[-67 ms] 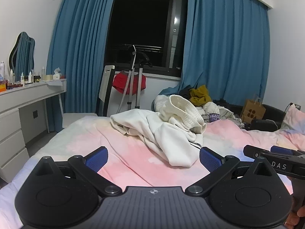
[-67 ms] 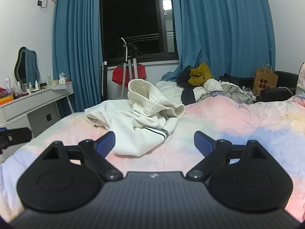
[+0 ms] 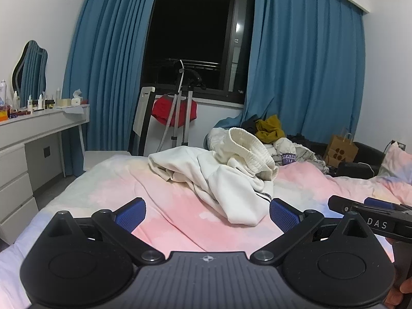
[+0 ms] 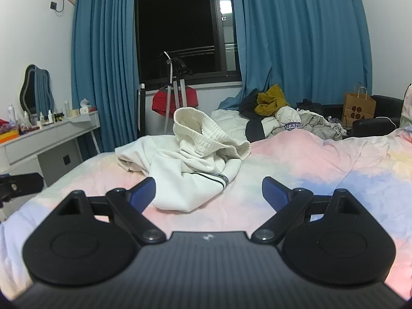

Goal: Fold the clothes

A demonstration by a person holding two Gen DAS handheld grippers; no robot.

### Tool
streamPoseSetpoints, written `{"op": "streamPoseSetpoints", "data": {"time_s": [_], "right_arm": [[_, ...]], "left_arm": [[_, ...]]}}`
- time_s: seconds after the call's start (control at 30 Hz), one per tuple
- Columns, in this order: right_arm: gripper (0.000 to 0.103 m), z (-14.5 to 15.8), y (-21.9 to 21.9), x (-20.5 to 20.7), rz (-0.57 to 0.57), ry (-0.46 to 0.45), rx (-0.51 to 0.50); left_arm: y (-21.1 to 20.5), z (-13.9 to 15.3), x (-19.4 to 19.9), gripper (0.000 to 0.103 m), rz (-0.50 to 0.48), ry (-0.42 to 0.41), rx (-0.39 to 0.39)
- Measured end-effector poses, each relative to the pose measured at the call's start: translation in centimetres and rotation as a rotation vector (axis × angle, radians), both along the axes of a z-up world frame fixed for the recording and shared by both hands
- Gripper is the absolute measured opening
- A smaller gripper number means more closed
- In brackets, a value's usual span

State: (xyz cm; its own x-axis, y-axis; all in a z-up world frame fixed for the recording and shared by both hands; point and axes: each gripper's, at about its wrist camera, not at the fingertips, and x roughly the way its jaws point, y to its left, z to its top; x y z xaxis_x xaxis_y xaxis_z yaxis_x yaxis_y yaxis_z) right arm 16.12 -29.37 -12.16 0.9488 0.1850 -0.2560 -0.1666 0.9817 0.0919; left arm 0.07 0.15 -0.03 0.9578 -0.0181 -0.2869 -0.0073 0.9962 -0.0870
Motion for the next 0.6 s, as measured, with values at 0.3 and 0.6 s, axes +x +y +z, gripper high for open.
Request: {"op": "streamPoseSetpoints", "data": {"time_s": [0.3,0.6], "right_arm": [[0.091,-0.4,0.8,-0.3,-0.001,-0.013,0.008],[0.091,0.0,0.0,-0.1,0.021,0.007,0.039]], "left_arm": [[-0.5,-0.1,-0.3,0.103,0.007,-0.004,0.043],[1.2,-1.1,1.8,0.103,0.000,0.027,-0.010]]}}
